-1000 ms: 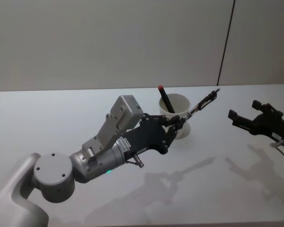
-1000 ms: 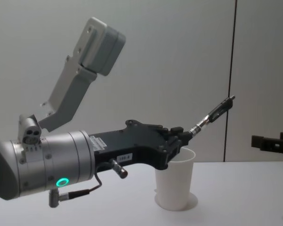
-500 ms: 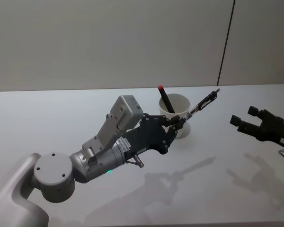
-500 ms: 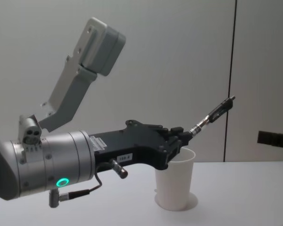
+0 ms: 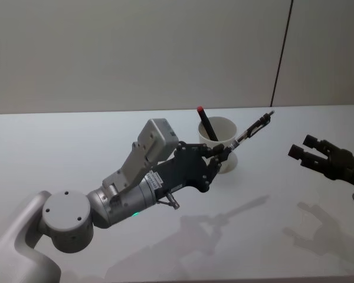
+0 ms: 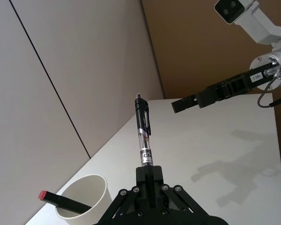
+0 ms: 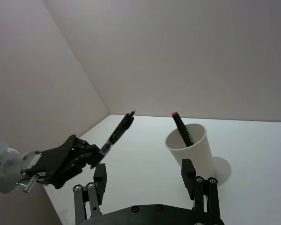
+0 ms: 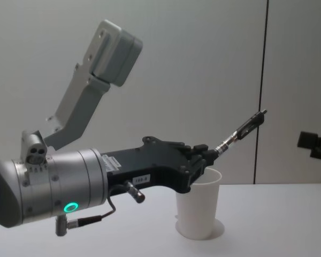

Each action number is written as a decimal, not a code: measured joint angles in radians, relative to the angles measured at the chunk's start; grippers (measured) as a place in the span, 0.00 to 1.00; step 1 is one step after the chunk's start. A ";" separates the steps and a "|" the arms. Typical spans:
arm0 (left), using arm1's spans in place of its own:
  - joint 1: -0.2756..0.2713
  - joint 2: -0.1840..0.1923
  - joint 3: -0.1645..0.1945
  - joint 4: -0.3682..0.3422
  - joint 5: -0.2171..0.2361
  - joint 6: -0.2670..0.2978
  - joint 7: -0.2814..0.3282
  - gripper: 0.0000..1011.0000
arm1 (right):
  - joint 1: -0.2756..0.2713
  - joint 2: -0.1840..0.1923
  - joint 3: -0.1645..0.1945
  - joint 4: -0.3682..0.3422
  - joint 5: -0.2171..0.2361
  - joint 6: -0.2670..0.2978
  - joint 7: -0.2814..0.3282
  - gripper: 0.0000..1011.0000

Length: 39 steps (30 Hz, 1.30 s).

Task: Place the pen into the pen holder.

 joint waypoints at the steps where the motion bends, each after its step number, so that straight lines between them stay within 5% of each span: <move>1: 0.000 0.000 0.000 0.000 0.000 0.000 0.000 0.10 | -0.002 0.001 0.000 -0.003 0.012 0.006 0.006 0.99; 10: 0.000 0.000 0.000 0.000 0.000 0.000 0.000 0.10 | -0.013 -0.002 -0.009 -0.024 0.072 0.035 0.007 0.99; 39: 0.000 0.000 0.000 0.000 0.000 0.000 0.000 0.10 | -0.042 -0.069 -0.078 -0.112 0.217 0.104 -0.271 0.99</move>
